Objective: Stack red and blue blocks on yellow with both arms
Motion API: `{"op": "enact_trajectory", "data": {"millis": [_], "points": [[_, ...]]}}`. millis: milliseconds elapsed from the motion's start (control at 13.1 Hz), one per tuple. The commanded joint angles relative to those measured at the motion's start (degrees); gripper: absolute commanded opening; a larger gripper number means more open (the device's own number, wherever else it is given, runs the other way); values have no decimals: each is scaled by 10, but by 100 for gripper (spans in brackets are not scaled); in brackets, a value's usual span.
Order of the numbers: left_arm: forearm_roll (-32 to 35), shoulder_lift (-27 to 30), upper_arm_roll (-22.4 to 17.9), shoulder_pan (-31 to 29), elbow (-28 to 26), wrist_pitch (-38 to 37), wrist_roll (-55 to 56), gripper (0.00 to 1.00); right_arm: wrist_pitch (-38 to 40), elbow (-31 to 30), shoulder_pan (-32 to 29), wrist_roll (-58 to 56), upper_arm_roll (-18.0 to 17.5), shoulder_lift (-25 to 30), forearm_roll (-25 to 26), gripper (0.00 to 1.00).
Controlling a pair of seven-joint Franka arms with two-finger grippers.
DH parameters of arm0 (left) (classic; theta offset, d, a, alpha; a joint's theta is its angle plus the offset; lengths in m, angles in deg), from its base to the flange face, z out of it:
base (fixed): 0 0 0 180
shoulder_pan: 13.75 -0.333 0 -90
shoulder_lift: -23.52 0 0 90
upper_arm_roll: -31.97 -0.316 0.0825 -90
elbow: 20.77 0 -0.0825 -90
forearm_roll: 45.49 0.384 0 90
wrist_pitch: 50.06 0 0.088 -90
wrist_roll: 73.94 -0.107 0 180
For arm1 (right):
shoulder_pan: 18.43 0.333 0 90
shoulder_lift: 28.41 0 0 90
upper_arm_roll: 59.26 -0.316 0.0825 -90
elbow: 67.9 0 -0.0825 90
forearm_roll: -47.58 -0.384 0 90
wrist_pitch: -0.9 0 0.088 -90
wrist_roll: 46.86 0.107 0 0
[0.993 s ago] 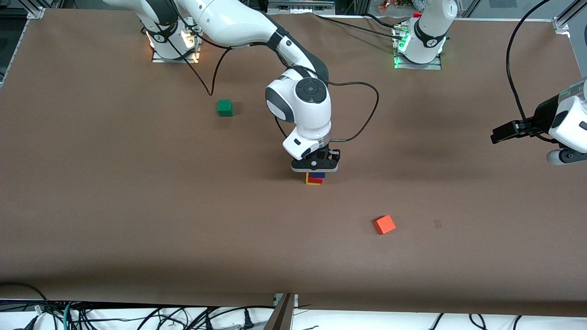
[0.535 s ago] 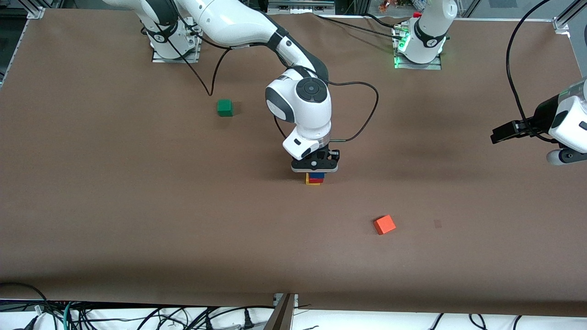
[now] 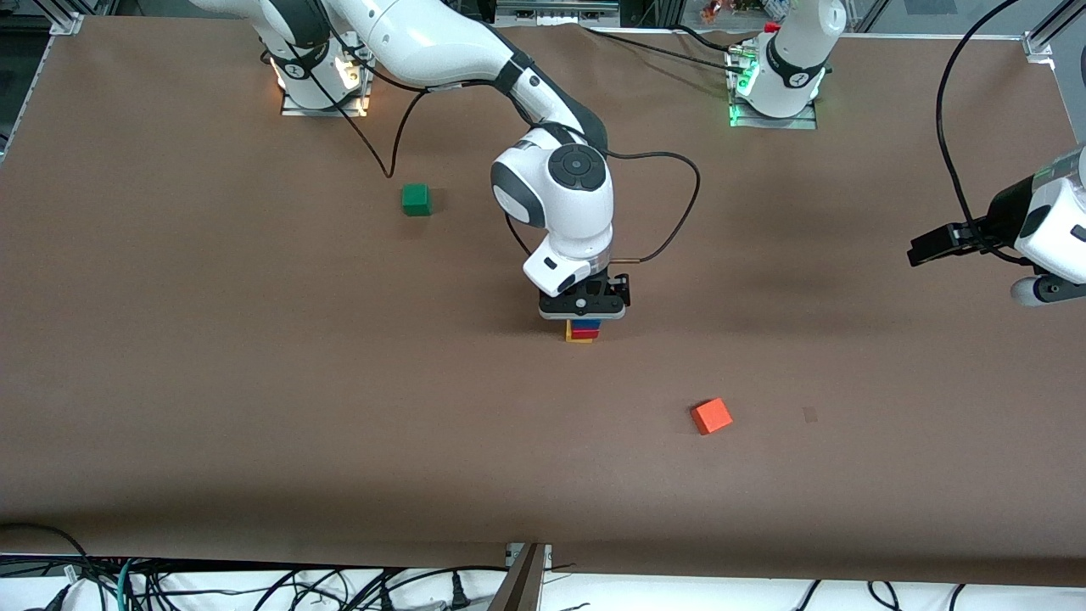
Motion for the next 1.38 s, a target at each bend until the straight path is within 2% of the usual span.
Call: {"op": "enact_trajectory", "data": {"millis": [0,382,611,764,1069,1299], "points": [[8,3,8,-7,-4,6,-8,100,57,17,-22,-6,-6,35,-4,99],[8,3,8,-7,-3,6,-8,100,186,15,-117,-79,-4,142,-90,100],[8,2,8,-7,-3,6,-8,100,288,-20,-193,-187,0,211,-135,100],[8,2,7,-6,-3,6,-8,100,314,-90,-216,-202,6,281,-152,100],[8,2,8,-6,-3,6,-8,100,307,-290,-217,-315,82,442,-144,100],[9,2,7,-6,-3,6,-8,100,313,-346,-217,-378,117,495,-92,100]]}}
